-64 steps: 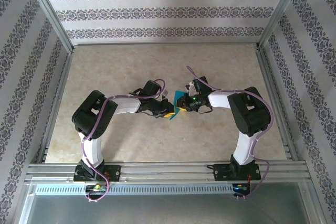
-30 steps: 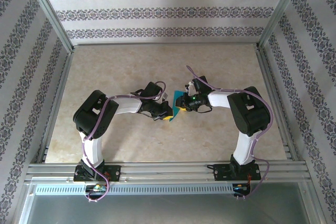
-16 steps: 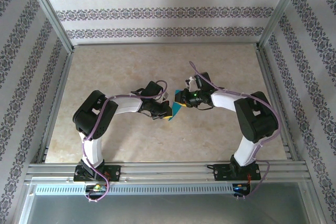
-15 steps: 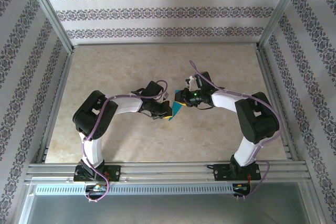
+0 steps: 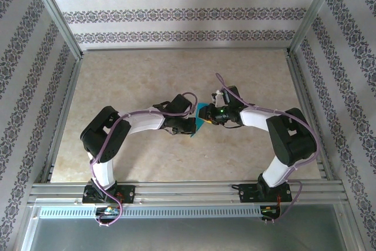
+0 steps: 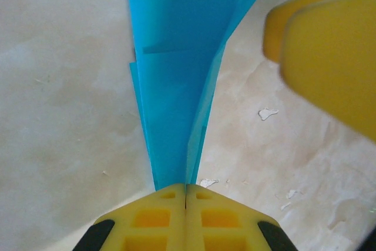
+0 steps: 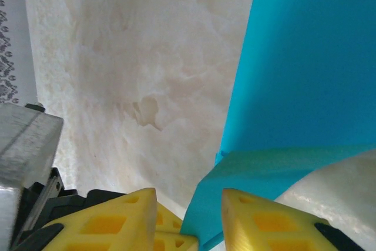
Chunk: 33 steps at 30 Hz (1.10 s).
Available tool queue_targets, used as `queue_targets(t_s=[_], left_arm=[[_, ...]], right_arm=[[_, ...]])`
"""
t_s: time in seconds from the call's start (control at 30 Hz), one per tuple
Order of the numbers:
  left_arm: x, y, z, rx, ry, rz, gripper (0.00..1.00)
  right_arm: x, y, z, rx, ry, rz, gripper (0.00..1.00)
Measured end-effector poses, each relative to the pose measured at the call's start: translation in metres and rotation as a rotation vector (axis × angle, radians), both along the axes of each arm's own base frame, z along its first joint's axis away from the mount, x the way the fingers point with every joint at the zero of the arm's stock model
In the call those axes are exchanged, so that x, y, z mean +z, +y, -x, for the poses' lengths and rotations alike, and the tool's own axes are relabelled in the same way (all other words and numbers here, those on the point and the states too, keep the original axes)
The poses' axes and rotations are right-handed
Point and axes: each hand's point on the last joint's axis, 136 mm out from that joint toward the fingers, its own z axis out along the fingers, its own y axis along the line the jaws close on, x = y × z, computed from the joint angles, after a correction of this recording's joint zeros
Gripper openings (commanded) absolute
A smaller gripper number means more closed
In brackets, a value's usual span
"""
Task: Fold a paper plane with a square sheet of paper (pick it up from the middle)
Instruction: Fold the wing for the fifth time at the center of the table.
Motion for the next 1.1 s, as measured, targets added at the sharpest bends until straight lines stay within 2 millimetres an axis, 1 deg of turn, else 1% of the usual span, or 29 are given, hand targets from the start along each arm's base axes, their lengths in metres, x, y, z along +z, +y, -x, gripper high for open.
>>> queue_targets(t_s=[0.2, 0.33, 0.4, 0.5, 0.63, 0.8, 1.0, 1.1], left_arm=[[-0.004, 0.0, 0.002, -0.033, -0.064, -0.063, 0.05], [-0.005, 0.001, 0.002, -0.054, -0.109, -0.106, 0.04], [-0.003, 0.0, 0.001, -0.066, -0.138, -0.121, 0.05], [0.006, -0.001, 0.0, -0.08, -0.185, -0.129, 0.04], [0.014, -0.004, -0.003, -0.095, -0.236, -0.131, 0.05], [0.015, -0.006, -0.007, -0.097, -0.271, -0.131, 0.05], [0.003, 0.0, -0.001, -0.098, -0.267, -0.139, 0.08], [0.001, 0.0, 0.0, -0.099, -0.266, -0.139, 0.08]], right_arm=[[0.009, -0.02, -0.007, -0.082, -0.039, -0.001, 0.39], [0.007, -0.037, -0.01, -0.157, -0.045, 0.02, 0.41], [0.007, -0.044, -0.01, -0.185, -0.052, 0.034, 0.41], [0.013, -0.05, -0.014, -0.219, -0.075, 0.047, 0.42], [0.023, -0.052, -0.015, -0.228, -0.106, 0.044, 0.42], [0.022, -0.048, -0.015, -0.216, -0.104, 0.035, 0.43], [0.009, -0.033, -0.011, -0.155, -0.068, -0.011, 0.42], [0.002, -0.026, -0.007, -0.125, -0.047, -0.028, 0.42]])
